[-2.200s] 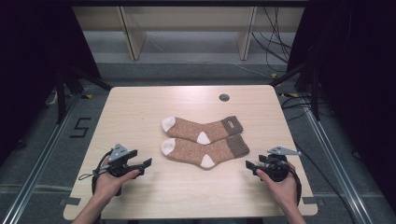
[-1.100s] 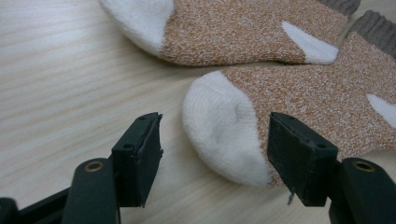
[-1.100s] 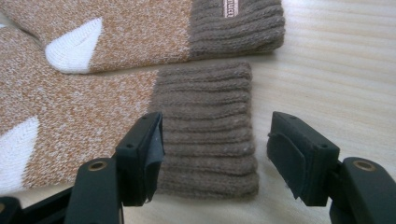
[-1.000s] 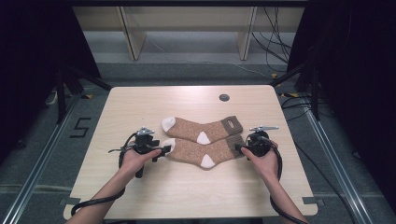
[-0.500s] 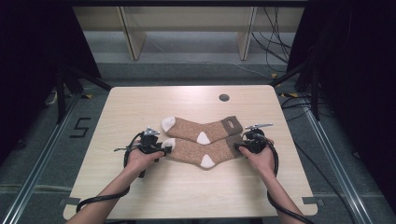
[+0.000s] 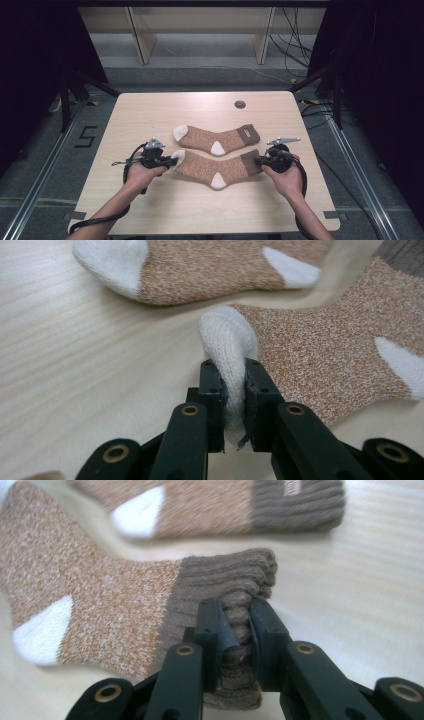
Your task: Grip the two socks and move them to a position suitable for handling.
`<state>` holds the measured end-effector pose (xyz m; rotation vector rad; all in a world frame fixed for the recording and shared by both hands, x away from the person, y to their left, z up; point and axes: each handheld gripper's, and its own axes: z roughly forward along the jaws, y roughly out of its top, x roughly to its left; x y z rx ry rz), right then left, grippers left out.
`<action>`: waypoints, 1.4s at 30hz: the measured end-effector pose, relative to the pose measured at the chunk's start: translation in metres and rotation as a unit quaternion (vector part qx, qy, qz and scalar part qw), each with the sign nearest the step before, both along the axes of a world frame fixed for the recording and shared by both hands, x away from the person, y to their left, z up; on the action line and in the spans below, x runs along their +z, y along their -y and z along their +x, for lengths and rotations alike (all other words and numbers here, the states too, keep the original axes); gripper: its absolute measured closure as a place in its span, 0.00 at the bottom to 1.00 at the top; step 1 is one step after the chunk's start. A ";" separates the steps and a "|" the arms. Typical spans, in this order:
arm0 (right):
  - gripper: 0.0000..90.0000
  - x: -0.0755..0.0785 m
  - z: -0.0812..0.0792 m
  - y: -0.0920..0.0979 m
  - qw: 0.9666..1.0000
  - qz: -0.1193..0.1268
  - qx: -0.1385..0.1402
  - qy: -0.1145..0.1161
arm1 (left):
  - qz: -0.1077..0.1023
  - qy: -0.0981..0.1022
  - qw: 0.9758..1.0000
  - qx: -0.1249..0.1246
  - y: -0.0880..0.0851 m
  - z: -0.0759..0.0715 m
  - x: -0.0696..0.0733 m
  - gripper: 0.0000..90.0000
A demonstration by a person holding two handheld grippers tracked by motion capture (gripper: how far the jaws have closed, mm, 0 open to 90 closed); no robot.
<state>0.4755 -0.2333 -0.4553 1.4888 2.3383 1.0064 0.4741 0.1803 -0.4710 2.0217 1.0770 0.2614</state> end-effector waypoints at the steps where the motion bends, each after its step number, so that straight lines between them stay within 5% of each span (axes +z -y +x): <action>1: 0.86 0.000 -0.007 -0.001 1.000 0.010 -0.006 -0.006 | 0.000 0.001 1.000 -0.002 -0.002 -0.006 0.001 0.89; 2: 0.86 0.003 -0.014 -0.001 0.999 0.015 0.000 -0.036 | 0.000 -0.001 1.000 -0.007 -0.005 -0.011 0.002 0.89; 5: 0.85 -0.002 -0.027 -0.003 1.000 0.014 0.003 -0.027 | -0.003 -0.013 1.000 -0.014 -0.009 -0.024 -0.002 0.89; 7: 0.85 -0.005 -0.030 -0.001 0.998 0.012 0.028 -0.049 | 0.000 -0.025 1.000 -0.019 -0.009 -0.029 -0.007 0.89; 8: 0.85 -0.007 -0.033 -0.005 0.998 0.012 0.009 -0.054 | 0.006 -0.029 0.999 -0.021 -0.009 -0.030 -0.011 0.89; 10: 0.83 -0.014 -0.031 -0.005 0.999 0.001 0.016 -0.038 | 0.012 -0.044 0.999 -0.022 -0.009 -0.029 -0.017 0.86; 12: 0.75 -0.016 -0.030 -0.006 0.998 -0.010 0.011 -0.055 | 0.017 -0.052 0.998 -0.023 -0.010 -0.027 -0.020 0.74; 13: 0.64 -0.015 -0.025 -0.003 0.999 -0.022 0.021 -0.042 | 0.014 -0.048 0.999 -0.016 -0.011 -0.026 -0.018 0.53; 15: 0.59 -0.010 -0.024 -0.001 0.999 -0.020 0.016 -0.040 | 0.005 -0.024 1.000 -0.005 -0.014 -0.022 -0.012 0.46; 20: 0.49 0.015 0.007 0.006 1.000 -0.004 -0.016 0.019 | 0.003 0.026 0.999 0.027 -0.016 0.014 0.008 0.38; 23: 0.48 0.020 0.042 0.005 0.999 -0.012 -0.036 0.032 | 0.002 0.039 0.998 0.054 -0.008 0.049 0.009 0.41; 26: 0.47 0.017 0.075 -0.003 0.998 -0.012 -0.054 0.011 | 0.010 0.046 0.996 0.070 0.003 0.081 0.006 0.45; 28: 0.46 0.011 0.093 -0.008 0.998 -0.022 -0.063 0.014 | 0.006 0.038 0.997 0.072 0.009 0.098 0.003 0.45; 32: 0.46 0.002 0.120 -0.010 0.996 -0.041 -0.080 0.006 | 0.034 0.017 0.996 0.081 0.016 0.122 -0.005 0.47; 36: 0.47 -0.010 0.133 -0.011 0.995 -0.042 -0.085 -0.003 | 0.034 -0.009 0.992 0.118 0.020 0.131 -0.011 0.52; 42: 0.53 -0.019 0.135 -0.016 0.994 -0.034 -0.101 -0.030 | 0.029 -0.026 0.991 0.126 0.018 0.133 -0.018 0.56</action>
